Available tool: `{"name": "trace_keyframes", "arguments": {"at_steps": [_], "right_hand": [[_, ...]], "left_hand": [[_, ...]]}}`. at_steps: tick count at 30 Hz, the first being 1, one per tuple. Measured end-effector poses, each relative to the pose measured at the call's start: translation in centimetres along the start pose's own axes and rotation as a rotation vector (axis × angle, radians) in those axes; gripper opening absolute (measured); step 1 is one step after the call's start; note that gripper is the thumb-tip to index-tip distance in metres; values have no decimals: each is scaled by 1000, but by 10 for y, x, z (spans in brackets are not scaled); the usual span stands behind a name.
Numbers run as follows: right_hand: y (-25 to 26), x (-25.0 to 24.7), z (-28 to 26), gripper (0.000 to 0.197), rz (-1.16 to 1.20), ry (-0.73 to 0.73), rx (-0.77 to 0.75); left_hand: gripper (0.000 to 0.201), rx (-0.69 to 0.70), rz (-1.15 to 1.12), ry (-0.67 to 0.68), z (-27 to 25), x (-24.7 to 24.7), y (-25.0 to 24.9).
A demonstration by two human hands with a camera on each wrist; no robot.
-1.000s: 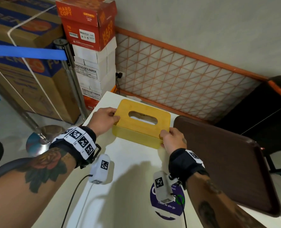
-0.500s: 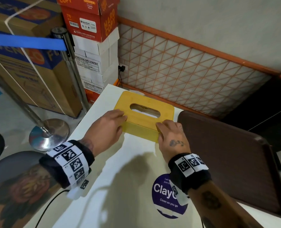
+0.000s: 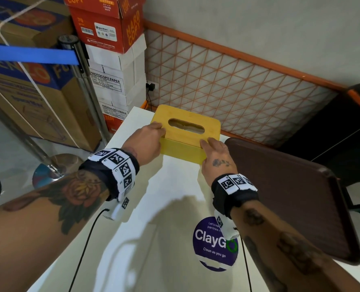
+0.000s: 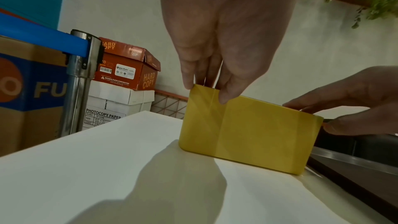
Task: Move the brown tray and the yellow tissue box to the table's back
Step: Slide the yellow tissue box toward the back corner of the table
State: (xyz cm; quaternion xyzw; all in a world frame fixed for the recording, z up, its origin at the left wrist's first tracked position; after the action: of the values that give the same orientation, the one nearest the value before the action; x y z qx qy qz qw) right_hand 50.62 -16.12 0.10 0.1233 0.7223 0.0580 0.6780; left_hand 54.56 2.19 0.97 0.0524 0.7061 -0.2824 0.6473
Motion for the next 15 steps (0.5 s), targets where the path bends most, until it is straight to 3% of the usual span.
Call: {"name": "trace_keyframes", "arguments": {"at_steps": [15], "right_hand": [[-2,4,-1,72,29,75,58]], "left_hand": [[41,29,-8,7,3,-3,-1]]}}
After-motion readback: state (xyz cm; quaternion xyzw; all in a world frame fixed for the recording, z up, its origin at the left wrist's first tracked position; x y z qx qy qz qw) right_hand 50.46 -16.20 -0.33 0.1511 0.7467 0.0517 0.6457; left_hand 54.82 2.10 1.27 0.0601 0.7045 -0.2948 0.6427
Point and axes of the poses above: each hand's wrist, its own z-axis towards the middle knuckle, its own x-axis out of the palm, y = z × x, the point moved 7 cm from there along z, towards the middle knuckle, and after that the axes turned 9 degrees about x, right-handed, at the moved point
